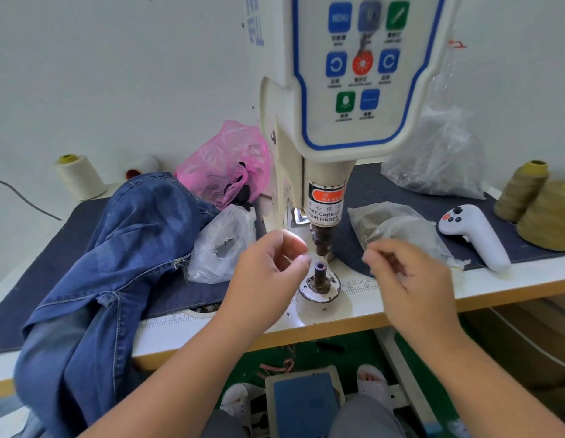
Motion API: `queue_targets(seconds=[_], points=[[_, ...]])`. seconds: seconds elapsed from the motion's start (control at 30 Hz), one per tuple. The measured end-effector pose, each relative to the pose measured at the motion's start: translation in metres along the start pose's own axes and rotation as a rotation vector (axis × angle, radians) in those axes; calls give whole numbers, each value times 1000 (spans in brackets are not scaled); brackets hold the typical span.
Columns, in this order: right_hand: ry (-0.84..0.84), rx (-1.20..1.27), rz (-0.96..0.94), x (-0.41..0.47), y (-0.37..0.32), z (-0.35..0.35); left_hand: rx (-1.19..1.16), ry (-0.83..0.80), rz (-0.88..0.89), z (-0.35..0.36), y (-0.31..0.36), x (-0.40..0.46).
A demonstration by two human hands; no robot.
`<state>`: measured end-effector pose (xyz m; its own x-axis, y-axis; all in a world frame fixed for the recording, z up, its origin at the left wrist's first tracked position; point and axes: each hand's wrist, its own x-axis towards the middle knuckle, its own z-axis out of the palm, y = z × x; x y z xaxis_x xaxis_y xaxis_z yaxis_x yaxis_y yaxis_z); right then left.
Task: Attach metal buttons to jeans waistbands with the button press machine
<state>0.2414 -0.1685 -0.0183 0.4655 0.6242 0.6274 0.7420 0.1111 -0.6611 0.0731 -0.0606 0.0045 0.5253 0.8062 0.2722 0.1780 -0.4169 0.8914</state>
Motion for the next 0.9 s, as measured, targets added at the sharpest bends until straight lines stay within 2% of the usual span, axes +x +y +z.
queue_targets(seconds=[0.13, 0.23, 0.57, 0.7, 0.9], points=[[-139, 431, 265, -17, -21, 21, -36, -183, -44, 6, 8, -8], [-171, 641, 368, -17, -25, 29, -19, -231, -78, 7, 10, -9], [-263, 520, 537, 2, -23, 31, -59, -177, -158, 7, 10, -5], [-247, 518, 552, 10, -24, 28, -75, -224, -170, 5, 9, -2], [-299, 526, 599, 21, -25, 26, -310, -226, -347, 0, 8, 2]])
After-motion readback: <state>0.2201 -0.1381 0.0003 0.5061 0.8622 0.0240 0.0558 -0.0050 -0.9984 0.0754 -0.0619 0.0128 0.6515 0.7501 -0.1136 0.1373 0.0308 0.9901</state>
